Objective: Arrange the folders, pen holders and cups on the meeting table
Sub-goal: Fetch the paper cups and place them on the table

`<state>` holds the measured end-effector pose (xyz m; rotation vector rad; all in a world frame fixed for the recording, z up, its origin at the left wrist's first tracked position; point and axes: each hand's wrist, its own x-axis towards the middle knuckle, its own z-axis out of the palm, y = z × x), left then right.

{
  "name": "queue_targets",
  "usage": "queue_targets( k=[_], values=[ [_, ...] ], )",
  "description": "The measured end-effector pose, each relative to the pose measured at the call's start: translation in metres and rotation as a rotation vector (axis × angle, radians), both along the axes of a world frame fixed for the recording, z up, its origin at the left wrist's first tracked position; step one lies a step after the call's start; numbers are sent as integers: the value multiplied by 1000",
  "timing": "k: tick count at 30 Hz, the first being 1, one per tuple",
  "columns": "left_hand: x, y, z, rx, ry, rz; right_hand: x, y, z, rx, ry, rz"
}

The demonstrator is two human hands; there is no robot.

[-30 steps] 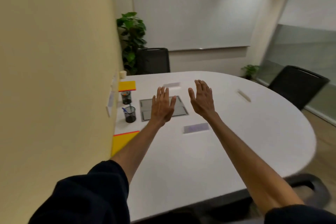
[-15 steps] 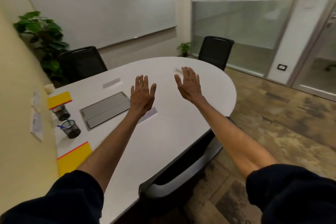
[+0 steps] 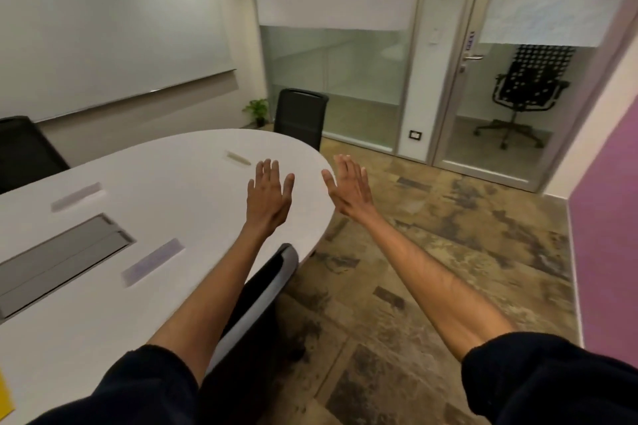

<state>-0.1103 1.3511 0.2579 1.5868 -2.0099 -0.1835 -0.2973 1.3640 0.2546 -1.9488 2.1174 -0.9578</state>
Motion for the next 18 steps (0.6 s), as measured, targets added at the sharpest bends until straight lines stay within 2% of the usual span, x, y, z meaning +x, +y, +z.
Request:
queue_targets(
  k=[11, 18],
  values=[
    [-145, -26, -43, 41, -20, -183, -144, 5, -41, 68, -23, -158],
    [-220, -93, -80, 64, -13, -229, -224, -52, -67, 101, -19, -214]
  ],
)
